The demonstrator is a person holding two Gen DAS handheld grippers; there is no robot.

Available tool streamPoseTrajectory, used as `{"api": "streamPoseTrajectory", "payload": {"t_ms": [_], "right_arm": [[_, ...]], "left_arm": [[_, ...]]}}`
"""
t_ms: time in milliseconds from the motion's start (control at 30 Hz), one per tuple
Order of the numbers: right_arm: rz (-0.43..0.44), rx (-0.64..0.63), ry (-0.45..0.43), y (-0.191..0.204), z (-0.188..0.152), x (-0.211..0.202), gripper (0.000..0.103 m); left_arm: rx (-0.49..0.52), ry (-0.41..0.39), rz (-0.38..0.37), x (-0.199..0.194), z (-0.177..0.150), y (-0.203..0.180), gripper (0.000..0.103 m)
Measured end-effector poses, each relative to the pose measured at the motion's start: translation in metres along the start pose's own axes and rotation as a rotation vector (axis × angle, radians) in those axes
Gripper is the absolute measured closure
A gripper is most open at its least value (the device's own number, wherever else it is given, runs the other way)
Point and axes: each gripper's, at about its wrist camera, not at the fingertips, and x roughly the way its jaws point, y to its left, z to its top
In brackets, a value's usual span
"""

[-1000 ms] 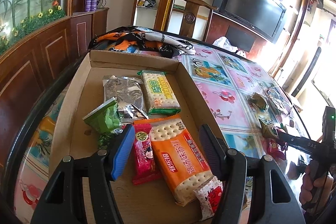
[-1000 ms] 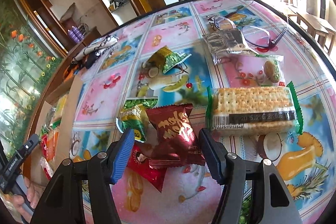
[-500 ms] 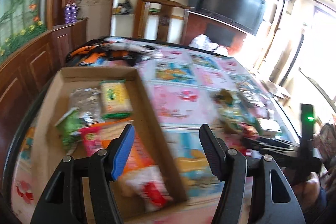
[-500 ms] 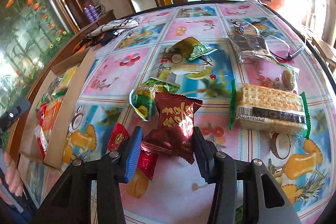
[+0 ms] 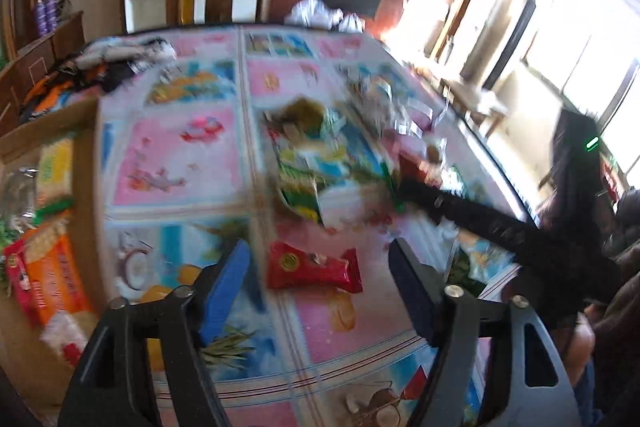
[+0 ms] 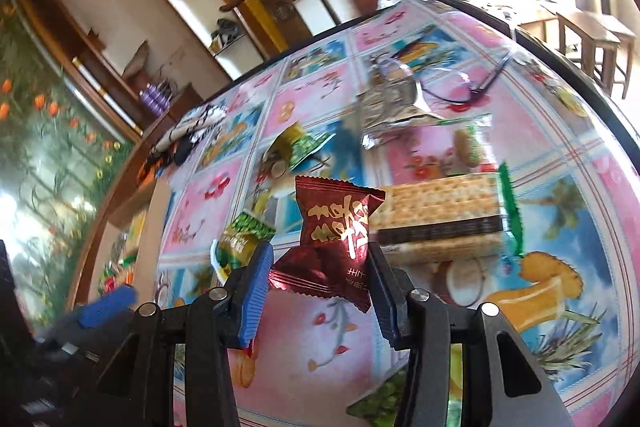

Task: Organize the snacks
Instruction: 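Grasp the dark red pack with the right gripper while the left gripper grasps a red square pack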

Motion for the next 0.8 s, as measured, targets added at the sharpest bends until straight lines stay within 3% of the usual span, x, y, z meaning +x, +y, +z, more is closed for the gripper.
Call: {"api": "streamPoseTrajectory", "payload": {"t_ms": [133,233,433,633,800], "right_arm": [[0.001,0.015,-0.004,-0.004,0.003,-0.002,0.053],[0.012,0.013,-0.004,-0.002,0.003,-0.003,0.053],[0.021,0.001,-0.004,0.001,0.002,-0.004,0.053],[0.028,-0.005,0.002,0.003,0.000,-0.003,0.053],[0.027,-0.016,0.000,0.007,-0.001,-0.003,0.053]], "left_arm": [[0.009,0.054,0.016,0.020,-0.006,-0.009,0.025],[0.053,0.052,0.098,0.029,-0.009,-0.014,0.022],[0.076,0.088,0.114,0.048,-0.016,-0.009,0.023],[0.083,0.038,0.126,0.048,-0.018,-0.008,0.049],[0.087,0.021,0.132,0.047,-0.018,-0.006,0.056]]}}
